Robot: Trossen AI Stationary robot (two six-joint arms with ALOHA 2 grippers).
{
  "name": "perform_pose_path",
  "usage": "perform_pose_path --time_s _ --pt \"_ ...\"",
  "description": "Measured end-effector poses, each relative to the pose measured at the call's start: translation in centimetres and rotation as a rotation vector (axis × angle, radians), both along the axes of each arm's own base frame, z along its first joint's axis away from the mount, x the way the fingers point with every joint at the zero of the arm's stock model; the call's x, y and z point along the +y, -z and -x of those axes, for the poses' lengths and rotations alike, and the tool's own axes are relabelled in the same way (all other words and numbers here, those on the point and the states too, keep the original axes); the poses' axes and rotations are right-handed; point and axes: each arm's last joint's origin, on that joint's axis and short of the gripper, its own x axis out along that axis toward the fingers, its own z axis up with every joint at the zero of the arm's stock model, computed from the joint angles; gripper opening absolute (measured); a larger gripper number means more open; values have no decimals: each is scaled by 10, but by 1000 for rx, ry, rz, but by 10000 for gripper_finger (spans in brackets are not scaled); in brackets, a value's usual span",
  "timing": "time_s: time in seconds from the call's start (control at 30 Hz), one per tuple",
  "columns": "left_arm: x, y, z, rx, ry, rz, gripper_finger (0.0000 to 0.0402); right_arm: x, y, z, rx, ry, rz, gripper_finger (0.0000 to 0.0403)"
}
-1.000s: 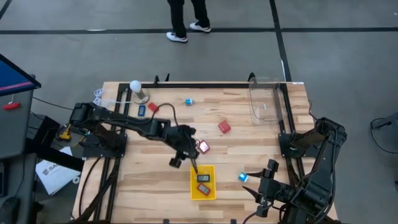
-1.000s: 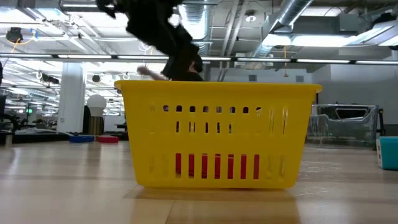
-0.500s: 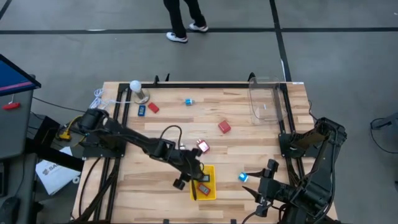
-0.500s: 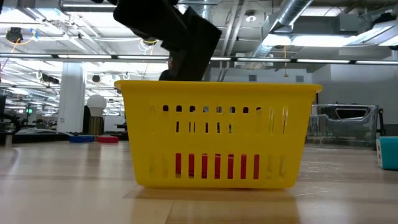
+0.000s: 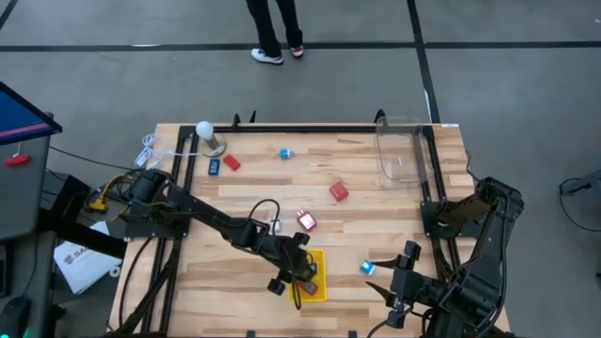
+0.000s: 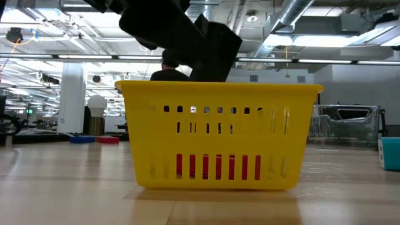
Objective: Pick & Place Office items
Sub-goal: Put the black digital timer into the yellow bin, then put the red digital timer into the yellow bin
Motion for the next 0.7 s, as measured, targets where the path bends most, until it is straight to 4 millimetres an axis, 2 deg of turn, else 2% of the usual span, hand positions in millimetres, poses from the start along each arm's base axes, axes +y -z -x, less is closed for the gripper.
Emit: perform_pose_path --time_s 0.53,0.6,0.7 --pt "3 0 -1 -10 -66 -27 219 1 0 2 -2 -5 -3 203" --pt "6 -4 4 7 -81 -73 224 1 0 2 -2 -5 -3 203" --pt "12 -21 14 15 -142 -138 227 1 0 2 -2 -3 -6 203"
